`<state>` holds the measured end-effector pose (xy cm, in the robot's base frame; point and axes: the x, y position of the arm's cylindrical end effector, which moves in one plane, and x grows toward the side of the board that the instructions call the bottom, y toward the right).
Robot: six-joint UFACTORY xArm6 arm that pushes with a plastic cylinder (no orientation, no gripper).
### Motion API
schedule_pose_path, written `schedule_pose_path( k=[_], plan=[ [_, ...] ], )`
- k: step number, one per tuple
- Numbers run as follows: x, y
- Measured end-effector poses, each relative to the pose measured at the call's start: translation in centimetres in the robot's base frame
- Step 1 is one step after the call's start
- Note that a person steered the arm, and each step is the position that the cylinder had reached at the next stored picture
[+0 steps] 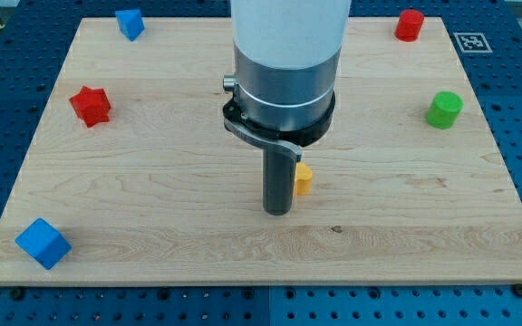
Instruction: Move the blue cube bottom right to the red star
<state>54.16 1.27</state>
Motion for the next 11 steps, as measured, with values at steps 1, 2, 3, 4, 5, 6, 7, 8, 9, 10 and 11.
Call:
schedule_pose_path(
  k=[1, 2, 3, 4, 5, 6, 7, 8, 9, 10, 11],
  plan=[
    [-0.2, -2.8],
    [-1.2, -10.3],
    [-2.9, -19.5],
    [-2.9, -30.2],
    [-2.5, -31.8],
    [3.4, -31.6],
    [7.2, -31.4],
    [7.2, -31.4],
    [7.1, -28.5],
    [6.3, -25.5],
    [5.3, -23.5]
  ],
)
